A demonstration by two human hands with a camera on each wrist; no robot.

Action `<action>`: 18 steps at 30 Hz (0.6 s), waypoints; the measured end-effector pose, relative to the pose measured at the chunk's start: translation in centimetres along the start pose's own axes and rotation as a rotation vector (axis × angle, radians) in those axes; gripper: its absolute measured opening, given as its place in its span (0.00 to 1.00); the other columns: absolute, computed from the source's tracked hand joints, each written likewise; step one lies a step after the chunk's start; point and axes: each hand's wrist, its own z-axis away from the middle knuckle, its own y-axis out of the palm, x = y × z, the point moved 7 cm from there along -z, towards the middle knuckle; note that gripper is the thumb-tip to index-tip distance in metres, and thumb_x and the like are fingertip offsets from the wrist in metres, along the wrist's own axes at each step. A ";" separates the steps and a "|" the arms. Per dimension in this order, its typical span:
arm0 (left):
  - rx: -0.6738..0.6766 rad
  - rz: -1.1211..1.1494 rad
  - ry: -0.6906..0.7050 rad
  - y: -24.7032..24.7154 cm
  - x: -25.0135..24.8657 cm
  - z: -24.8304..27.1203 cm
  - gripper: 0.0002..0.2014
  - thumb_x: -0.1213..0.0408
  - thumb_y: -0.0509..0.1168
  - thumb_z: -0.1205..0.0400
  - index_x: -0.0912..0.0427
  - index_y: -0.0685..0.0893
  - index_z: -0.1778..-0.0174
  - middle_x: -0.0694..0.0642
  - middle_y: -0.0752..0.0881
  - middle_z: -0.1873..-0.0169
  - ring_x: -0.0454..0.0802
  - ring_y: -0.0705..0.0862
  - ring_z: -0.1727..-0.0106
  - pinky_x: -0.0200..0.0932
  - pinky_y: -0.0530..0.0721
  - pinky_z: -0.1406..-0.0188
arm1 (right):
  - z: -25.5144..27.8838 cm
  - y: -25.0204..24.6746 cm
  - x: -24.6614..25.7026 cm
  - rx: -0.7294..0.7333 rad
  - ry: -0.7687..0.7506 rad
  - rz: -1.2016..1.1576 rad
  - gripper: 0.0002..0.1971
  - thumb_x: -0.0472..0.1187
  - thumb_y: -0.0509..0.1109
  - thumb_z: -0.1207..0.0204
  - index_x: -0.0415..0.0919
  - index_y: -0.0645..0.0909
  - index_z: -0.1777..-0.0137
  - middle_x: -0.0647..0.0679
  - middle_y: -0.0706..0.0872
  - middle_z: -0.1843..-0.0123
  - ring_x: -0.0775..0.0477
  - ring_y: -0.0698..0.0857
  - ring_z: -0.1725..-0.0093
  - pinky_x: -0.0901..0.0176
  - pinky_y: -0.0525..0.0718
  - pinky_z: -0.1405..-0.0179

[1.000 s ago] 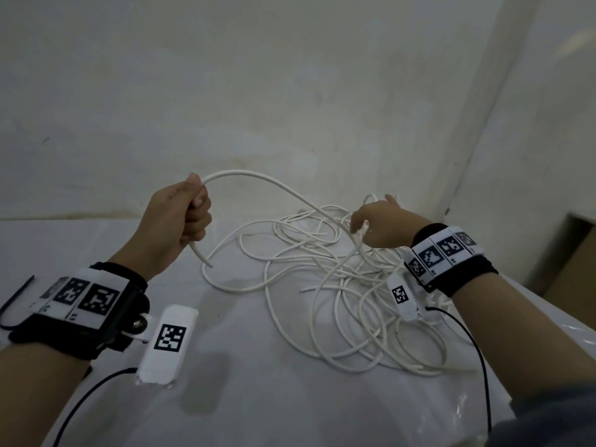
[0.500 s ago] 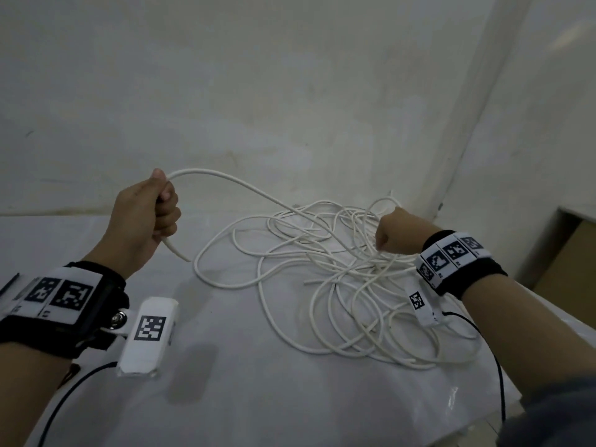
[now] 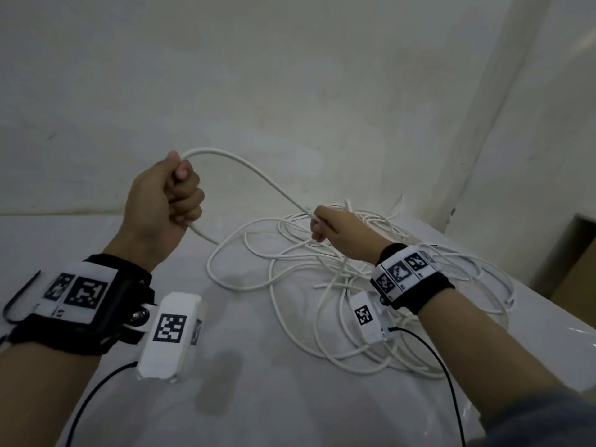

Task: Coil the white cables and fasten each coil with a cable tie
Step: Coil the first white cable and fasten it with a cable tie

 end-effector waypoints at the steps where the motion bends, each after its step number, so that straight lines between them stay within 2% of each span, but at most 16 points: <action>1: -0.004 0.053 0.016 -0.5 -0.7 0.0 0.18 0.55 0.52 0.20 0.51 0.71 0.77 0.43 0.62 0.86 0.37 0.58 0.87 0.32 0.54 0.87 | 0.3 0.1 -0.4 -0.009 0.009 -0.013 0.08 0.30 0.56 0.17 0.35 0.75 0.55 0.48 0.83 0.62 0.51 0.83 0.61 0.70 0.76 0.59; 4: -0.025 0.152 0.083 -2.2 -2.9 -0.2 0.13 0.55 0.54 0.25 0.50 0.74 0.76 0.44 0.62 0.85 0.39 0.58 0.87 0.31 0.56 0.87 | 0.8 -0.5 -1.6 -0.107 0.011 -0.086 0.09 0.31 0.56 0.17 0.40 0.78 0.52 0.51 0.83 0.65 0.52 0.84 0.64 0.62 0.81 0.56; 8: -0.046 0.209 0.160 -3.0 -4.5 -0.4 0.15 0.56 0.51 0.19 0.50 0.74 0.71 0.45 0.62 0.84 0.41 0.58 0.85 0.32 0.57 0.84 | 0.8 -1.9 -0.1 -0.261 -0.017 -0.109 0.09 0.32 0.57 0.17 0.45 0.73 0.43 0.49 0.83 0.67 0.56 0.82 0.68 0.70 0.77 0.63; 10: -0.064 0.228 0.185 -2.8 -4.9 -0.4 0.20 0.56 0.45 0.13 0.50 0.73 0.70 0.45 0.62 0.84 0.41 0.57 0.84 0.32 0.57 0.83 | 0.6 -1.6 1.6 -0.222 -0.063 -0.048 0.11 0.30 0.55 0.17 0.43 0.72 0.40 0.48 0.80 0.67 0.59 0.80 0.70 0.74 0.74 0.68; 12: -0.075 0.230 0.199 -2.6 -5.1 -0.5 0.21 0.54 0.42 0.12 0.51 0.72 0.69 0.44 0.62 0.84 0.40 0.58 0.84 0.32 0.58 0.83 | 0.5 -0.2 3.1 -0.130 -0.119 0.072 0.14 0.29 0.56 0.18 0.42 0.74 0.36 0.49 0.80 0.64 0.61 0.79 0.66 0.70 0.76 0.64; 13: -0.075 0.216 0.196 -2.4 -5.1 -0.6 0.20 0.54 0.42 0.12 0.51 0.70 0.68 0.44 0.62 0.84 0.39 0.58 0.84 0.32 0.58 0.84 | 0.6 0.8 3.7 -0.083 -0.152 0.141 0.16 0.29 0.57 0.18 0.44 0.74 0.35 0.48 0.82 0.58 0.59 0.81 0.61 0.63 0.78 0.58; 15: -0.074 0.167 0.182 -2.0 -4.9 -0.7 0.19 0.54 0.42 0.12 0.52 0.67 0.67 0.44 0.62 0.85 0.38 0.58 0.85 0.31 0.57 0.85 | 1.0 2.4 4.9 -0.012 -0.210 0.257 0.20 0.30 0.58 0.19 0.48 0.75 0.32 0.45 0.83 0.45 0.44 0.83 0.49 0.48 0.81 0.51; 16: -0.076 0.149 0.177 -1.9 -4.7 -0.7 0.18 0.54 0.42 0.12 0.52 0.66 0.67 0.44 0.62 0.85 0.38 0.58 0.86 0.31 0.57 0.86 | 1.4 3.0 5.7 0.009 -0.242 0.303 0.20 0.30 0.58 0.19 0.49 0.75 0.32 0.44 0.82 0.44 0.40 0.83 0.48 0.45 0.81 0.53; 18: -0.093 0.120 0.162 -1.6 -4.0 -0.7 0.18 0.57 0.42 0.12 0.53 0.64 0.68 0.43 0.62 0.86 0.37 0.58 0.86 0.31 0.56 0.87 | 2.1 3.8 7.6 0.027 -0.327 0.356 0.20 0.30 0.58 0.20 0.48 0.76 0.32 0.43 0.80 0.49 0.37 0.81 0.54 0.47 0.79 0.62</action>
